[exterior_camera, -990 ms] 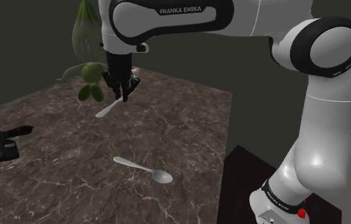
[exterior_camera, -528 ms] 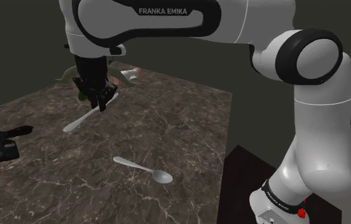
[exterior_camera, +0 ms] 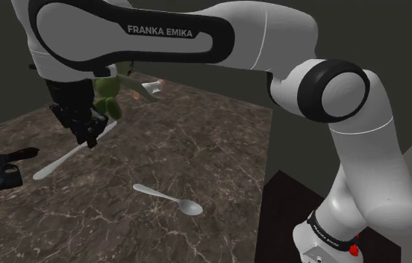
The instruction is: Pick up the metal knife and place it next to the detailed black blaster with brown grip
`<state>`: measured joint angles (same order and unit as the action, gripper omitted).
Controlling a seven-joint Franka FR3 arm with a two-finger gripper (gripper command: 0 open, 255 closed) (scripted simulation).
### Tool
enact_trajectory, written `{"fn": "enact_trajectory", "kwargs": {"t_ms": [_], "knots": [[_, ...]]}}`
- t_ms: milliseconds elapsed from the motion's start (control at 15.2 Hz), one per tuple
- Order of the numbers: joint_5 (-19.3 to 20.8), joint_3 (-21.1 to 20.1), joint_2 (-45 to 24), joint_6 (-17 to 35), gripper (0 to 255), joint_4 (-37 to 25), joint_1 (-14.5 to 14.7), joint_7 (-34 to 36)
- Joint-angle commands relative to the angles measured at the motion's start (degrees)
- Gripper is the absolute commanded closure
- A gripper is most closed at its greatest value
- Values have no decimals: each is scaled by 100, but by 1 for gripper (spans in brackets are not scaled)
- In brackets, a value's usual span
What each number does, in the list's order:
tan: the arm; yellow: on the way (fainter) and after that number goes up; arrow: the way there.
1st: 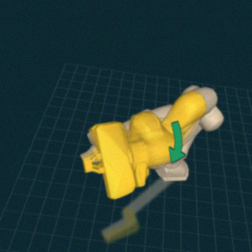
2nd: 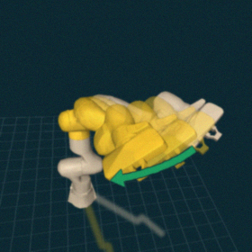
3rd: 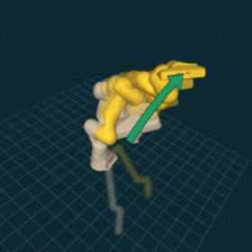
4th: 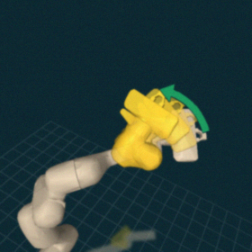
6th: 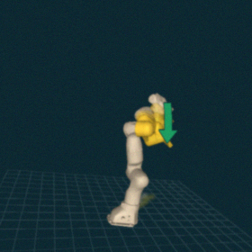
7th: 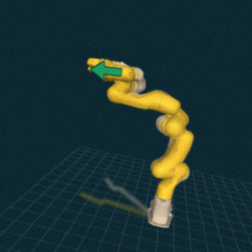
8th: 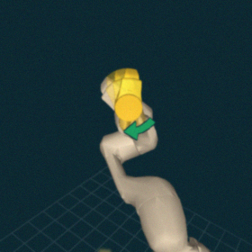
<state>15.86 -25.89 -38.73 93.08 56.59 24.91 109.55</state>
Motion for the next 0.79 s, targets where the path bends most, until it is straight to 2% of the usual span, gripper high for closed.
{"fn": "enact_trajectory", "kwargs": {"t_ms": [0, 726], "knots": [[2, -2, 9, 162, 255, 175, -16, 39], [16, 6, 65, 1048, 255, 1148, -191, 125]]}}
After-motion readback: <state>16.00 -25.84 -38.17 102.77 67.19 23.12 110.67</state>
